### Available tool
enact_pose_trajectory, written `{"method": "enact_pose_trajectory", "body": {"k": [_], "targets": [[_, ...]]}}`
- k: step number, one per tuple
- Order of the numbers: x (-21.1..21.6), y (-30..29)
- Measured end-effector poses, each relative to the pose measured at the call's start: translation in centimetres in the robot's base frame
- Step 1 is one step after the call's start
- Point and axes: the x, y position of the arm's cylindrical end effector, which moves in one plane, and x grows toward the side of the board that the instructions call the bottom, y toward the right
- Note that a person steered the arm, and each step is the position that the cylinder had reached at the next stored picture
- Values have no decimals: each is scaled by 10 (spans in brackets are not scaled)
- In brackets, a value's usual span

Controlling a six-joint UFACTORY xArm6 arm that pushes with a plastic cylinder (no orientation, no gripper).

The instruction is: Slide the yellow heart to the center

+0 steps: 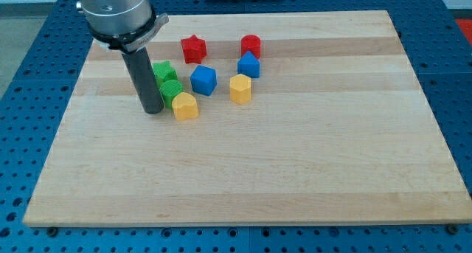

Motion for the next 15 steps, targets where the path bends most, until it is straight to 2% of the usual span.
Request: {"method": "enact_pose_trajectory", "body": {"k": [2,4,5,6,7,8,9,10,13,15], "targets": [[47,87],[44,167],[8,170],[1,170],[42,188],[88,165],[89,91],[89,66],[86,67],[71,27]]}}
